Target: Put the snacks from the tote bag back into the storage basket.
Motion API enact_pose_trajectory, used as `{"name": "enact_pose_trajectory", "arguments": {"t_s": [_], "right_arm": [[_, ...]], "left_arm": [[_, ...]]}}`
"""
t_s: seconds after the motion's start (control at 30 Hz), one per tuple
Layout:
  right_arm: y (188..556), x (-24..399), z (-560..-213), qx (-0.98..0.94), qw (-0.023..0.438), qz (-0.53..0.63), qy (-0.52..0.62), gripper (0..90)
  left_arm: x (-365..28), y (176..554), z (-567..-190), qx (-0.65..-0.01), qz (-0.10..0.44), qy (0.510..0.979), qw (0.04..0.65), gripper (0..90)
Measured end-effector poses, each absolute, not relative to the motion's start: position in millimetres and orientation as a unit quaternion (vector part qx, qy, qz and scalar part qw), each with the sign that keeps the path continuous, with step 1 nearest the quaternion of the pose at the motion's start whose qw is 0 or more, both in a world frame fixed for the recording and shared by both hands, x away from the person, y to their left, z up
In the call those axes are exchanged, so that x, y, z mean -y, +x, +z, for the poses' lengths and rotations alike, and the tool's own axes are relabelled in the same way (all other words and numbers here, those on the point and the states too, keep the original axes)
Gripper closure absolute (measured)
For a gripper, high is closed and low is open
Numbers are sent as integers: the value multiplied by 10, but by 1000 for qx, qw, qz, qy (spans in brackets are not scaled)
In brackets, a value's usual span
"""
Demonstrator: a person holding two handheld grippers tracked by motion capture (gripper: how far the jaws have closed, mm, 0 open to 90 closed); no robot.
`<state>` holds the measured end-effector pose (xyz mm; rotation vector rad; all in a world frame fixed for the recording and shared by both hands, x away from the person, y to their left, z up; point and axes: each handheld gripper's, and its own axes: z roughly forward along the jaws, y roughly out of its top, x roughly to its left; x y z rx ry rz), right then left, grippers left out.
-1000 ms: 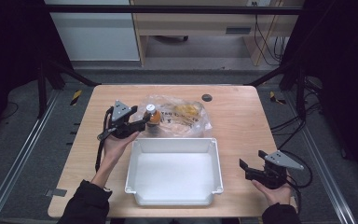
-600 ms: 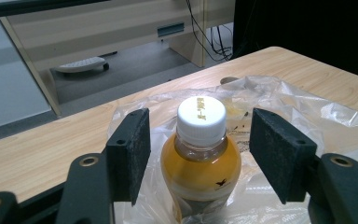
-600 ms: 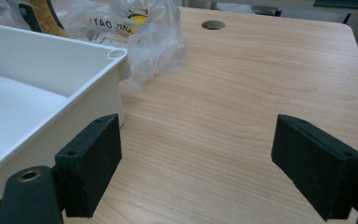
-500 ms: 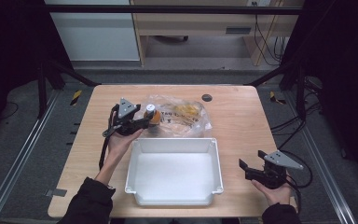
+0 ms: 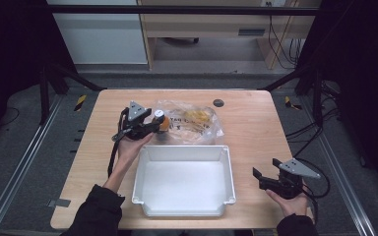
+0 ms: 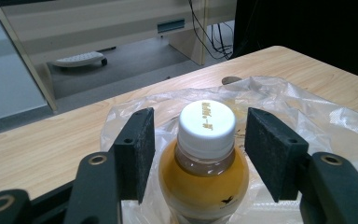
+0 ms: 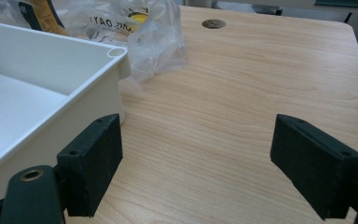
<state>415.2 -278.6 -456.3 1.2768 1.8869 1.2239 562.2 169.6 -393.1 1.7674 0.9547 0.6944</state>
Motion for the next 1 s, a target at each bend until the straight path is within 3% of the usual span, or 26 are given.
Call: {"name": "enact_pose_trajectory", "arguments": {"t_s": [1.0], "right_arm": [[4157, 2789, -4561, -704, 277, 452, 472, 177]], "left_arm": [[-1647, 5711, -4021, -393, 266, 731, 490, 548]]}}
